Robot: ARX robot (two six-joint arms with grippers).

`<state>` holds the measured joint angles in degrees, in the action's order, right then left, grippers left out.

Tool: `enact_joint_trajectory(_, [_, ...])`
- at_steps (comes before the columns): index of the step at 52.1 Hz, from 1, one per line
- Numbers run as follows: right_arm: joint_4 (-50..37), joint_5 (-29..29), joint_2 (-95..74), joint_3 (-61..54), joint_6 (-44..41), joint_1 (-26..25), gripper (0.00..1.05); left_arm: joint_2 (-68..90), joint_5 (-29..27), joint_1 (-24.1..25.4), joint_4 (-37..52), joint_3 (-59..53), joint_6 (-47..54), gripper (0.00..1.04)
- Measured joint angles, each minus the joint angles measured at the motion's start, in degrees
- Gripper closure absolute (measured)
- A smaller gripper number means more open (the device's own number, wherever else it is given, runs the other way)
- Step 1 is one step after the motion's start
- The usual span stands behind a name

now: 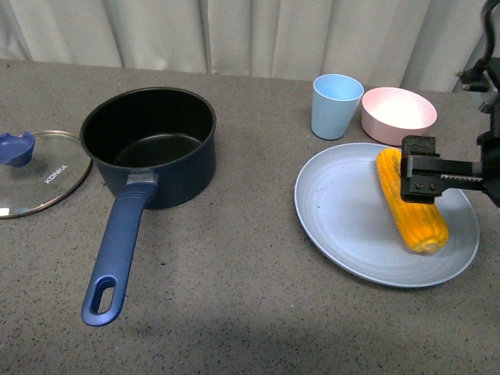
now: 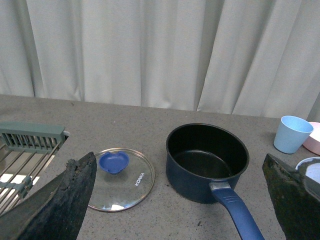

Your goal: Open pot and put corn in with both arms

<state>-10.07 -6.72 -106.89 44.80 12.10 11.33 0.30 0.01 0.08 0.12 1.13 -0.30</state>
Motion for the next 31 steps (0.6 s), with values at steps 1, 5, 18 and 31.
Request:
enact_joint_trajectory(1, [0.09,-0.07,-0.39,0.26,0.11,0.07,0.09,0.0,0.0,0.0,0.0,0.0,0.0,0.06])
enact_joint_trajectory(5, [0.42,-0.22,-2.69,1.68,0.85,0.5,0.09,0.0,-0.02,0.0,0.0,0.0,0.0,0.06])
enact_joint_trajectory(18, [2.12,-0.39,-8.57,5.16,2.32,1.64,0.09,0.0,0.0,0.0,0.0,0.0,0.0,0.06])
enact_joint_trajectory(31, [2.99,-0.2,-10.47,7.08,2.93,2.12,0.42,-0.02,-0.02,0.0,0.0,0.0,0.02,0.06])
